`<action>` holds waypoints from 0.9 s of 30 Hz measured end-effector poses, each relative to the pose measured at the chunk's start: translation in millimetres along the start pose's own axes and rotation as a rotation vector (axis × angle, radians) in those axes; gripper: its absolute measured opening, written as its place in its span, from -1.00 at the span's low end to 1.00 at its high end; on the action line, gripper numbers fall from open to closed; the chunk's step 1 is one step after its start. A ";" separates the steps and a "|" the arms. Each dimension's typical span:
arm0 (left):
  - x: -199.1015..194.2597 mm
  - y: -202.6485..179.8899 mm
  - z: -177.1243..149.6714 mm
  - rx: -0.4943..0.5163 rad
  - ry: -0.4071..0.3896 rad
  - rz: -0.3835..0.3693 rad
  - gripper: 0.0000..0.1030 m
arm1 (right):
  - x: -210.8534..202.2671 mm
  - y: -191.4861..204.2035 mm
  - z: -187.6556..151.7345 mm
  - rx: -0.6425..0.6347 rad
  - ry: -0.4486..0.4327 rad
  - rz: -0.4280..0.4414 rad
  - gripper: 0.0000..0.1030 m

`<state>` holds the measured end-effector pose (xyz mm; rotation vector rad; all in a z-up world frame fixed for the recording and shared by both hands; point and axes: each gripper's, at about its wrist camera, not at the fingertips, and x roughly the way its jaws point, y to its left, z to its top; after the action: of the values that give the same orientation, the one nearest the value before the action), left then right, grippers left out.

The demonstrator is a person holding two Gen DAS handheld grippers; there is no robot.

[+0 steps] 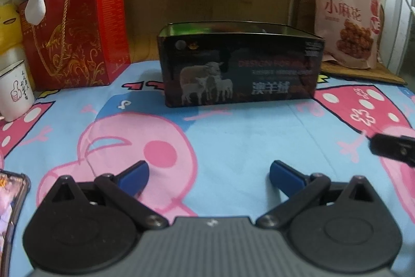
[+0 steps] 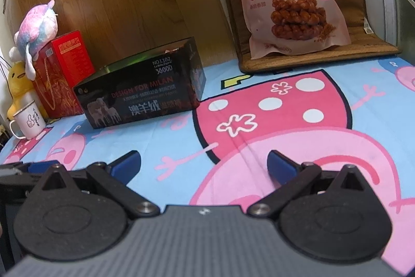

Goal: Organize snacks

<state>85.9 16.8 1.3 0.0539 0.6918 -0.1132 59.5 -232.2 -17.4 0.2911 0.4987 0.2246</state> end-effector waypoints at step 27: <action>3.6 2.6 1.1 -0.003 -0.003 0.005 1.00 | 1.4 6.2 -1.4 -0.046 0.041 0.099 1.00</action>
<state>89.7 18.9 -0.1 0.0520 0.6883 -0.1077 59.1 -225.8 -17.1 0.2674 0.5196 0.3387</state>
